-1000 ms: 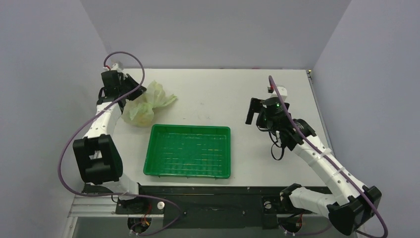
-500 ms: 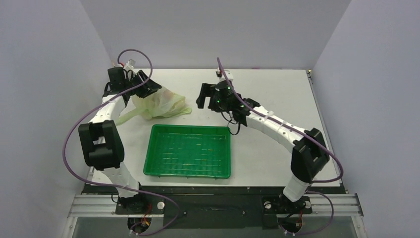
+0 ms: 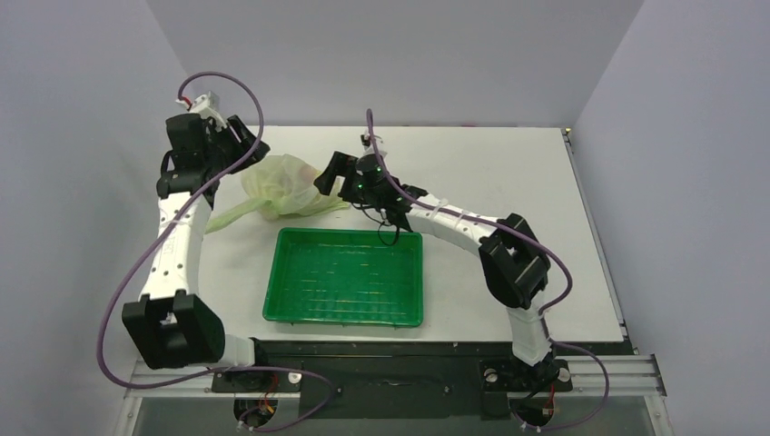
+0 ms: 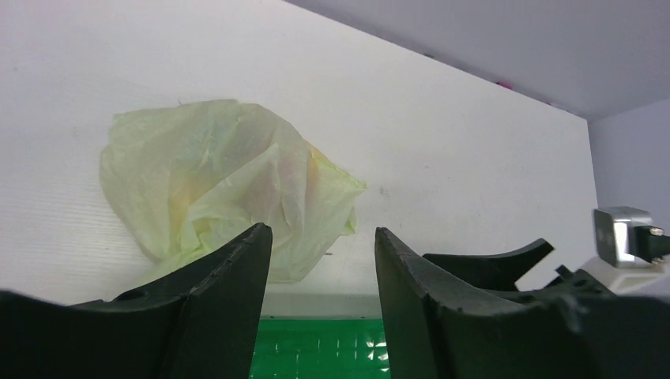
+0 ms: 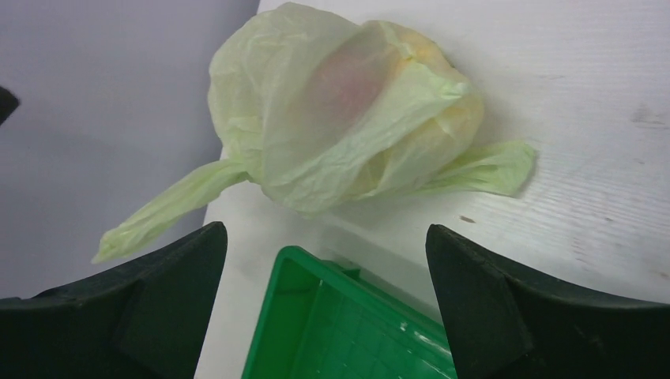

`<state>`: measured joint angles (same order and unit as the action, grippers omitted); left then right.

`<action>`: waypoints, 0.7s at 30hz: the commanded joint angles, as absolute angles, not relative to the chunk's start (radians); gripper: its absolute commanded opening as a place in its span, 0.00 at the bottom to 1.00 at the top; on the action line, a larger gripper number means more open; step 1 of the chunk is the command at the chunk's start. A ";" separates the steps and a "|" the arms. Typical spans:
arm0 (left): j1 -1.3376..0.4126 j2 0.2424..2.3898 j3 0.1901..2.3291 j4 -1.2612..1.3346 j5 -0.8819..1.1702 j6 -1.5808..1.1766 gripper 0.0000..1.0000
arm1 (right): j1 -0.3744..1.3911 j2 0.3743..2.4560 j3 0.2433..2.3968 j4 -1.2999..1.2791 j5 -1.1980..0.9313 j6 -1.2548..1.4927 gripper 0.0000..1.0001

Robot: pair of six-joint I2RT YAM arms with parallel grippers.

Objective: Take the fake fruits out of the plastic bag
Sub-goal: Untie the plastic bag at the center of the board.

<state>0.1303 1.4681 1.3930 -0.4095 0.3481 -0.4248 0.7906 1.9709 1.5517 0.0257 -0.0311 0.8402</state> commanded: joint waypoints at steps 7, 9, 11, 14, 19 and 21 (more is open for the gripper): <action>0.110 1.217 1.191 -0.358 0.230 -0.274 0.64 | 0.957 2.241 1.812 0.264 0.147 1.017 0.89; 0.078 1.163 1.118 -0.296 0.209 -0.242 0.70 | 0.975 2.285 1.867 0.248 0.177 1.010 0.88; 0.030 1.098 1.016 -0.238 0.146 -0.193 0.75 | 0.985 2.317 1.905 0.216 0.220 1.001 0.88; -0.039 0.983 0.911 -0.143 0.050 -0.116 0.82 | 0.987 2.335 1.923 0.187 0.271 1.031 0.88; -0.090 0.868 0.809 -0.099 -0.104 -0.081 0.88 | 0.982 2.375 1.955 0.146 0.285 1.077 0.85; -0.104 0.843 0.790 -0.086 -0.124 -0.076 0.89 | 0.977 2.393 1.990 0.140 0.277 1.091 0.84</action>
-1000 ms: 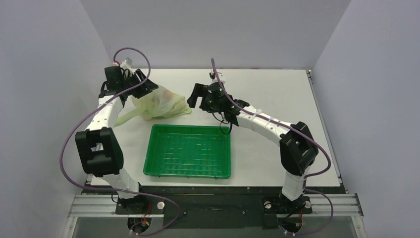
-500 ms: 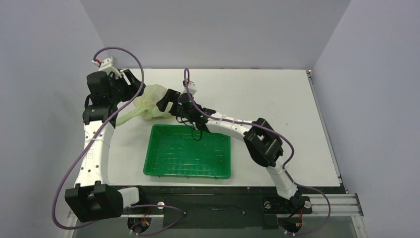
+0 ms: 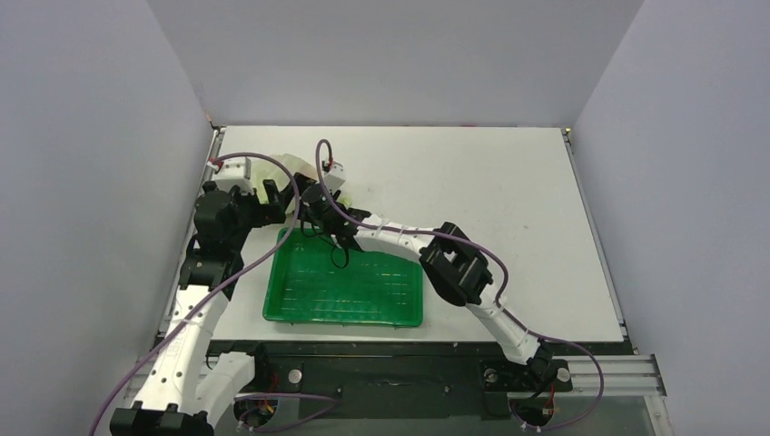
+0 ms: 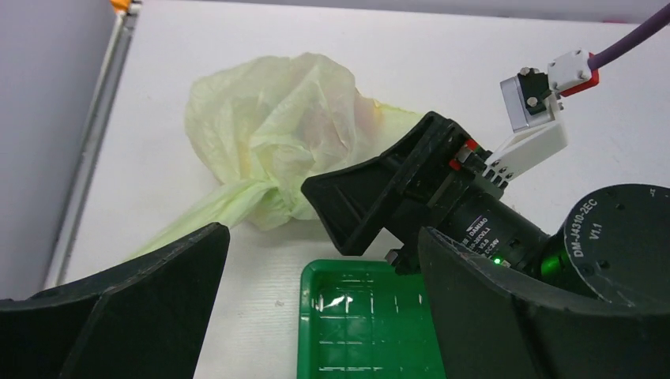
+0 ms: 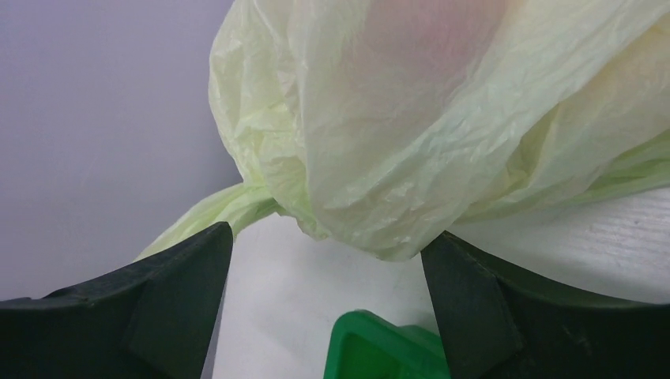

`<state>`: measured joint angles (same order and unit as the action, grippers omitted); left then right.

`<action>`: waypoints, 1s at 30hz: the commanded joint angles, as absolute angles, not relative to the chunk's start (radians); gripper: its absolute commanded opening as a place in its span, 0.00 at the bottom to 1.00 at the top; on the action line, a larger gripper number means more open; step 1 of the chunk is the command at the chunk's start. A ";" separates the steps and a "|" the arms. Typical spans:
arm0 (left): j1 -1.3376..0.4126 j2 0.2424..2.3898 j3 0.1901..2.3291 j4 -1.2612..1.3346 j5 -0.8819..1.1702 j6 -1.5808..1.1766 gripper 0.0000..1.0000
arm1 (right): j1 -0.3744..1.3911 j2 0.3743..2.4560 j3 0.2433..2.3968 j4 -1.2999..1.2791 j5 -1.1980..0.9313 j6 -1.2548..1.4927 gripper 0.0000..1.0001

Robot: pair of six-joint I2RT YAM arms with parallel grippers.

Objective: Take the fake fruits out of the plastic bag
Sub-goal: Untie the plastic bag at the center of the board.

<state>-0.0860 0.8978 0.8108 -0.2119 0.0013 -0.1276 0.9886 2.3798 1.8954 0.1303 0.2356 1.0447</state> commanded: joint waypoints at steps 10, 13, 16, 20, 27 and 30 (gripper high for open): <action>-0.149 0.866 0.776 -0.077 -0.291 -0.098 0.88 | 0.930 2.509 2.171 0.106 0.216 1.186 0.74; -0.150 0.872 0.769 -0.065 -0.306 -0.106 0.88 | 0.922 2.530 2.203 0.106 0.212 1.196 0.74; -0.150 0.900 0.761 -0.050 -0.275 -0.107 0.88 | 0.914 2.574 2.279 0.093 0.214 1.208 0.65; -0.150 0.965 0.789 -0.063 -0.256 -0.108 0.82 | 0.885 2.597 2.324 0.108 0.160 1.256 0.18; -0.133 1.087 0.844 -0.092 -0.190 -0.104 0.83 | 0.782 2.502 2.315 0.058 -0.066 1.315 0.00; -0.111 1.207 0.892 -0.141 -0.097 -0.120 0.82 | 0.747 2.479 2.306 0.055 -0.150 1.372 0.00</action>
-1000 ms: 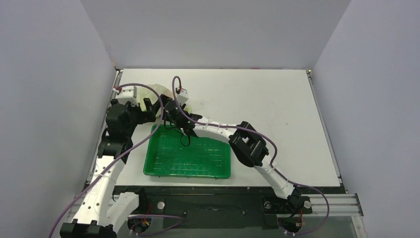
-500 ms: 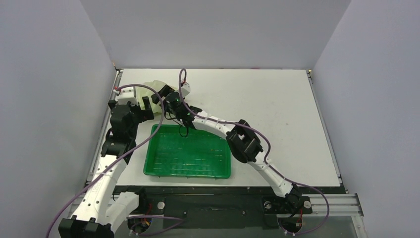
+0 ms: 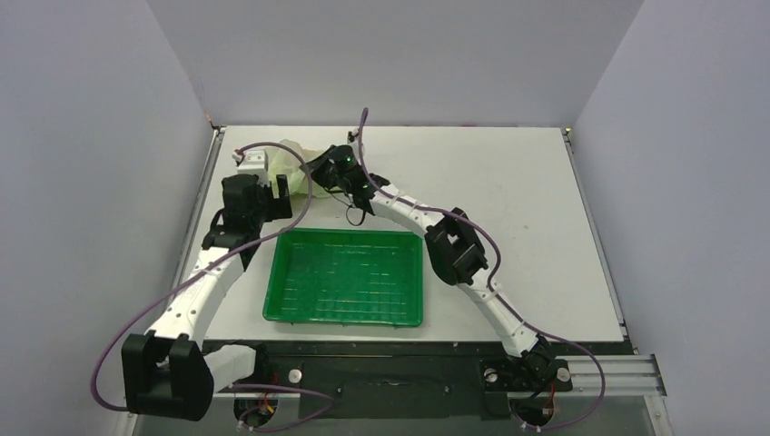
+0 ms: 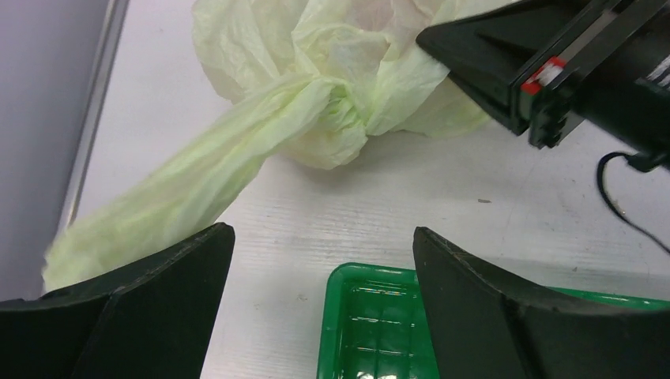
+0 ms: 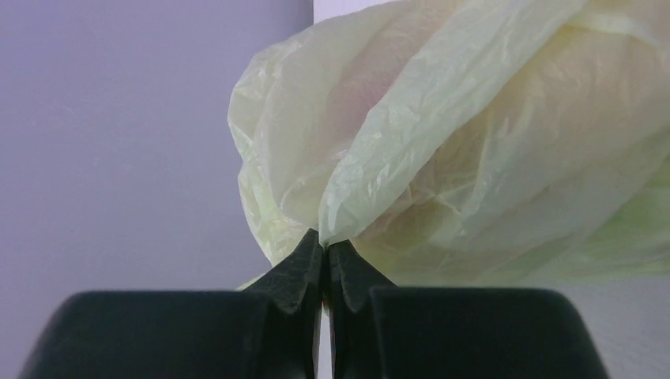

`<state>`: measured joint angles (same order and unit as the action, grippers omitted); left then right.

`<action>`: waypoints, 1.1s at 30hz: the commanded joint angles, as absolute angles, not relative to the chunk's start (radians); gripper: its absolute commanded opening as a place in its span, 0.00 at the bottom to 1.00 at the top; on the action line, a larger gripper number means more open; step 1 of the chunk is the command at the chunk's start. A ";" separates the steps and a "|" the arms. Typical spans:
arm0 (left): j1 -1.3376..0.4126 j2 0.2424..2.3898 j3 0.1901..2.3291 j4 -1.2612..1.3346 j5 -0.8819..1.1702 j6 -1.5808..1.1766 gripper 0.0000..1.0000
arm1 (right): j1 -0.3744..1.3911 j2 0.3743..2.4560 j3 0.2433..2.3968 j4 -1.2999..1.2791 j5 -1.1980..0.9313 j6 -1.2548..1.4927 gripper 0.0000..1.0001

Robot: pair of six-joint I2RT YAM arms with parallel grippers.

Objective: Take the fake fruits out of the plastic bag
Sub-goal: Untie the plastic bag at the center of the board.

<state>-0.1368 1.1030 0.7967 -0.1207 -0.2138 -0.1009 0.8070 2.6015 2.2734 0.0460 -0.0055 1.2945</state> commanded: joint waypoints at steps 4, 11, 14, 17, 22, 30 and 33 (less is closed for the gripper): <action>-0.084 1.328 0.982 -0.183 0.088 -0.155 0.76 | 0.724 2.466 2.252 0.122 -0.240 1.463 0.00; -0.072 1.543 1.171 -0.290 0.172 -0.217 0.68 | 0.724 2.452 2.248 0.116 -0.265 1.522 0.00; -0.077 1.593 1.239 -0.315 0.126 -0.206 0.65 | 0.730 2.432 2.227 0.115 -0.258 1.532 0.00; -0.078 1.620 1.254 -0.329 0.094 -0.179 0.63 | 0.738 2.427 2.225 0.112 -0.266 1.537 0.00; -0.082 1.630 1.238 -0.340 0.050 -0.167 0.57 | 0.737 2.405 2.205 0.118 -0.281 1.546 0.00; -0.096 1.618 1.249 -0.374 0.009 -0.146 0.58 | 0.727 2.374 2.174 0.119 -0.286 1.550 0.00; -0.093 1.626 1.265 -0.379 0.009 -0.145 0.49 | 0.729 2.371 2.167 0.121 -0.292 1.557 0.00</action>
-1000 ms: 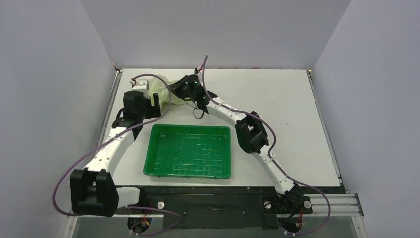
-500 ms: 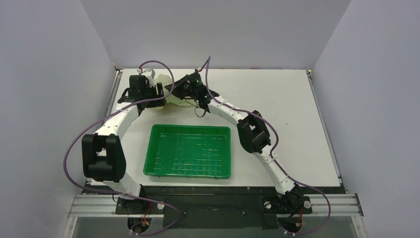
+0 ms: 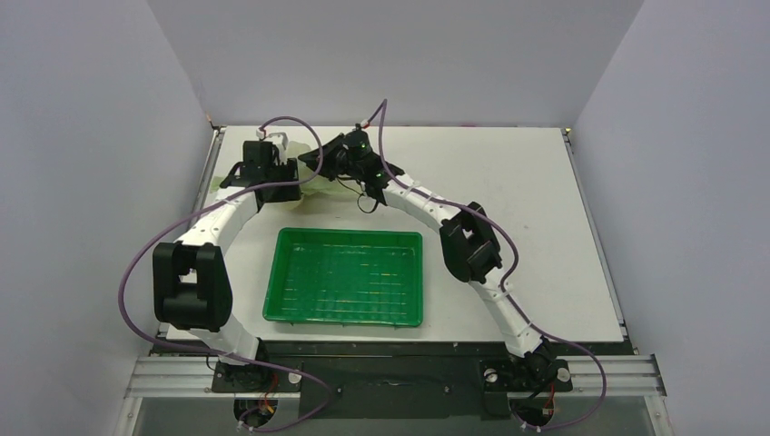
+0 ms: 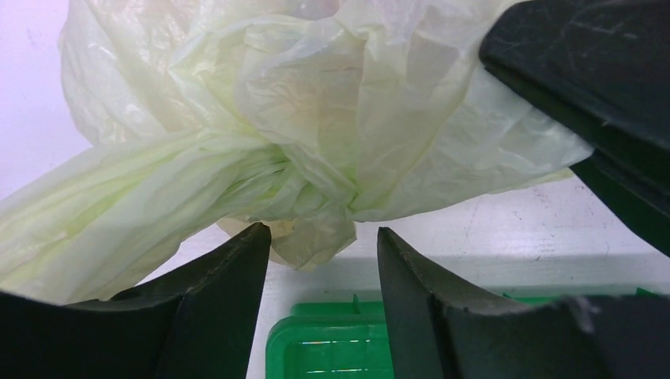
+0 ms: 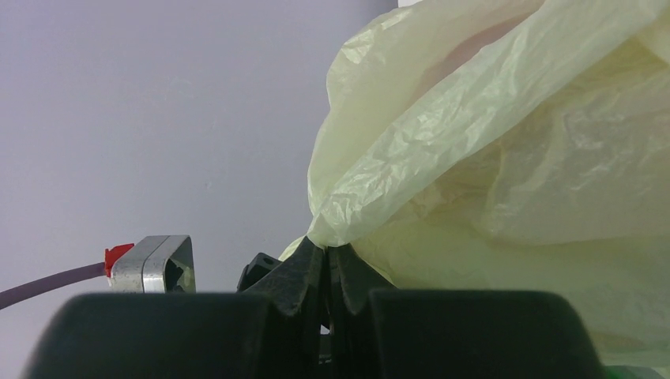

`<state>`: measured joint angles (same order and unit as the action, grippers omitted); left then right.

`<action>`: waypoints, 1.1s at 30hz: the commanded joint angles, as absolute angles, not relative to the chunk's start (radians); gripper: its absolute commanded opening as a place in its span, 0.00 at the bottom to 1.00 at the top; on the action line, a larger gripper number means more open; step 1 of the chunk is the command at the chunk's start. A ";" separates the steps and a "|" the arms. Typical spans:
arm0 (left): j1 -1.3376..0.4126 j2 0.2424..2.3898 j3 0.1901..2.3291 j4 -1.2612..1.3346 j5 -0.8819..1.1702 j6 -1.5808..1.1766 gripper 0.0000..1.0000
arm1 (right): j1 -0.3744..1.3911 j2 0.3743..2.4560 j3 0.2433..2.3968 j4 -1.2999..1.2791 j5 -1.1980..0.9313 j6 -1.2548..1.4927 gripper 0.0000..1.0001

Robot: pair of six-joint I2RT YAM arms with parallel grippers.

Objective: Take the fake fruits out of the plastic bag
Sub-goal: Untie the plastic bag at the center of the board.

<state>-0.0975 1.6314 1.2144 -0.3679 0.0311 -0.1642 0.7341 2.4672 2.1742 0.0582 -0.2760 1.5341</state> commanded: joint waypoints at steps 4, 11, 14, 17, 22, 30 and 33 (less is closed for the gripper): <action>-0.078 1.623 1.266 -0.384 0.008 -0.152 0.30 | 0.731 2.361 2.144 0.128 -0.292 1.559 0.00; -0.050 1.575 1.241 -0.380 -0.062 -0.169 0.00 | 0.693 2.347 2.092 0.115 -0.300 1.533 0.00; -0.037 1.548 1.228 -0.370 -0.071 -0.173 0.00 | 0.633 2.334 2.057 0.096 -0.319 1.506 0.00; -0.022 1.525 1.201 -0.351 -0.042 -0.173 0.00 | 0.581 2.341 2.052 0.079 -0.370 1.487 0.00; -0.013 1.516 1.196 -0.337 0.012 -0.167 0.00 | 0.509 2.373 2.083 0.046 -0.428 1.409 0.00; -0.005 1.521 1.182 -0.332 0.047 -0.160 0.00 | 0.456 2.436 2.197 -0.043 -0.451 1.314 0.00; -0.005 1.519 1.180 -0.329 0.065 -0.159 0.00 | 0.438 2.412 2.179 -0.100 -0.452 1.235 0.00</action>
<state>-0.0238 1.5482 1.1831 -0.3397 0.0650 -0.1749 0.4782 2.4359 2.1582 -0.0422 -0.4751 1.3418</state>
